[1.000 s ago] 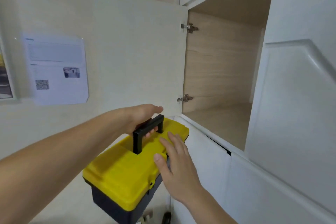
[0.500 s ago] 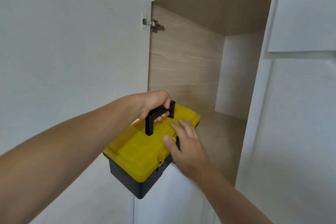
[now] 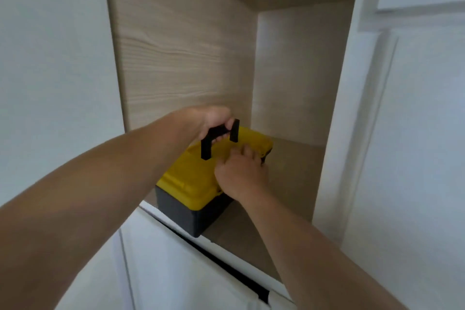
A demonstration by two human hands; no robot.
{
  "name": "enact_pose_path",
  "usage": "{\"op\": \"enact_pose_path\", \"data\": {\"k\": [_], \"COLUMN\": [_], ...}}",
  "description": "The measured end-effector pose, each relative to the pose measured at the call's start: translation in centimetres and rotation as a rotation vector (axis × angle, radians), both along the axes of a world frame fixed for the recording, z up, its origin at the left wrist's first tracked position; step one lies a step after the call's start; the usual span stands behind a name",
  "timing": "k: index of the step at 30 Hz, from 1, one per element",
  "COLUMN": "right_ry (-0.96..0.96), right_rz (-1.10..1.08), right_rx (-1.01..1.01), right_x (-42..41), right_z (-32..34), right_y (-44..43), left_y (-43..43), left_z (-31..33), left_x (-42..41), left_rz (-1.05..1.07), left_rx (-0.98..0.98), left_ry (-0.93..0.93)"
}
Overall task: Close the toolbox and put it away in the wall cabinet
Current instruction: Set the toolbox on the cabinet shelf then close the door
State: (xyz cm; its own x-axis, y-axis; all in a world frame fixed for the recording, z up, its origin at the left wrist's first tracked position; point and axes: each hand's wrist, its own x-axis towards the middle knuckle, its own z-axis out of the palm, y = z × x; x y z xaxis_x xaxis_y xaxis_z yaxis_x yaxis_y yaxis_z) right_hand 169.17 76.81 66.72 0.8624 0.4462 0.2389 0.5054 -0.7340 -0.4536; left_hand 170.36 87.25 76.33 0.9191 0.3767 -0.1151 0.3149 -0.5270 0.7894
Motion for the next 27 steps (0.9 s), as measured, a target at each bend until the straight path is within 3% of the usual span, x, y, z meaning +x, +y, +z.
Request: {"op": "enact_pose_path", "data": {"k": [7,14,19,25,27], "right_ry": [0.143,0.099,0.082,-0.015,-0.036], "right_rz": [-0.150,-0.164,-0.171,-0.073,-0.100], "right_rx": [-0.180,-0.151,-0.072,-0.207,-0.251], "right_x": [4.6,7.5,9.1,8.9,8.9], "right_z": [-0.7,-2.3,-2.9,-2.7,-2.6], "right_y": [1.9,3.4,3.1,3.3,3.4], "left_y": [1.7,4.2,7.6,9.1,9.1], "left_z": [-2.7,-4.4,-6.4,-8.7,-8.8], "left_x": [5.8,8.9,9.8,7.5,6.5], "left_rz": [-0.010,-0.029,0.007,-0.033,-0.065], "left_rx": [-0.131,-0.165,0.147,0.352,0.325], "left_ry": [-0.071,-0.151,-0.202,-0.255,-0.263]}}
